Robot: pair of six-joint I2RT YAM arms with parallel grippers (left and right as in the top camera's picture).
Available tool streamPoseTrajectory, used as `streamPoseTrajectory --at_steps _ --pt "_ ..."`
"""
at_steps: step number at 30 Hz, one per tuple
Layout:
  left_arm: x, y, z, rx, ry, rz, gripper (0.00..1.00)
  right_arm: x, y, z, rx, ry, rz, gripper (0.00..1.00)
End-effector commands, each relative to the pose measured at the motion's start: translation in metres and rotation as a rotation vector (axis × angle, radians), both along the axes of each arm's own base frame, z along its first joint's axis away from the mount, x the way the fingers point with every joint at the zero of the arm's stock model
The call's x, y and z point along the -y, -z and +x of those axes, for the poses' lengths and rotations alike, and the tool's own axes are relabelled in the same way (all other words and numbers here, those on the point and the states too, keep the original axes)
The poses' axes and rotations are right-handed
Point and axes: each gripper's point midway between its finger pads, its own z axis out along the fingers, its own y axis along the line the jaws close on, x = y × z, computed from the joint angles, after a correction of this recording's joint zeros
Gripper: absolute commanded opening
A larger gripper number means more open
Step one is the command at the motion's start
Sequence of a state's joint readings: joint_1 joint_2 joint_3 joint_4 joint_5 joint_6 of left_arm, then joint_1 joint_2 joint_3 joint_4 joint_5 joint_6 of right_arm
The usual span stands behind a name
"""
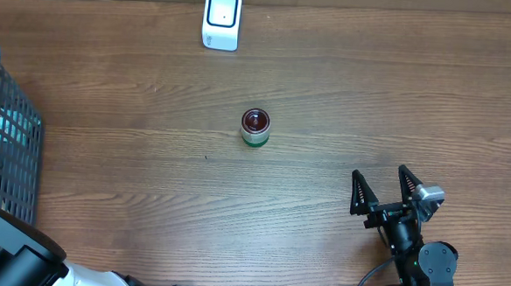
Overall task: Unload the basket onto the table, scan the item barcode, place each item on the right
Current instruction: 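Grasp the clear bread bag with the left gripper and lift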
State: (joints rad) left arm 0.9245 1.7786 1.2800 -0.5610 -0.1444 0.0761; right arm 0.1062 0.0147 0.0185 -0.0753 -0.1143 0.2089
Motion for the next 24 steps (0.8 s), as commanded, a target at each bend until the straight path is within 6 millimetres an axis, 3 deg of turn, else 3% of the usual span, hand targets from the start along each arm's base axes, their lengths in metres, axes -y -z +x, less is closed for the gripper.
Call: streamPoseTrajectory --at_steps 1,6,8,9,12,15,20,24 --pt "0.007 0.021 -0.006 -0.043 0.022 -0.047 0.77 0.001 0.002 0.000 0.006 0.006 -0.004 1.00" --pt "0.012 0.046 -0.010 -0.087 0.021 -0.107 0.76 0.001 0.002 0.000 0.006 0.006 -0.004 1.00" --pt "0.012 0.047 -0.010 -0.087 0.021 -0.107 0.67 0.001 0.002 0.000 0.006 0.006 -0.004 1.00" --pt "0.010 0.046 -0.010 -0.086 0.019 -0.100 0.61 0.001 0.002 0.000 0.006 0.006 -0.004 1.00" --pt "0.005 0.044 -0.012 -0.096 0.007 -0.077 0.25 0.001 0.002 0.000 0.006 0.006 -0.004 1.00" --pt "0.005 0.043 -0.012 -0.097 0.006 -0.076 0.04 0.001 0.002 0.000 0.006 0.006 -0.004 1.00" --pt "0.005 0.033 -0.010 -0.081 0.005 -0.058 0.04 0.001 0.002 0.000 0.006 0.006 -0.004 1.00" --pt "-0.003 -0.009 -0.004 -0.014 -0.015 0.013 0.04 0.001 0.002 0.000 0.006 0.006 -0.004 1.00"
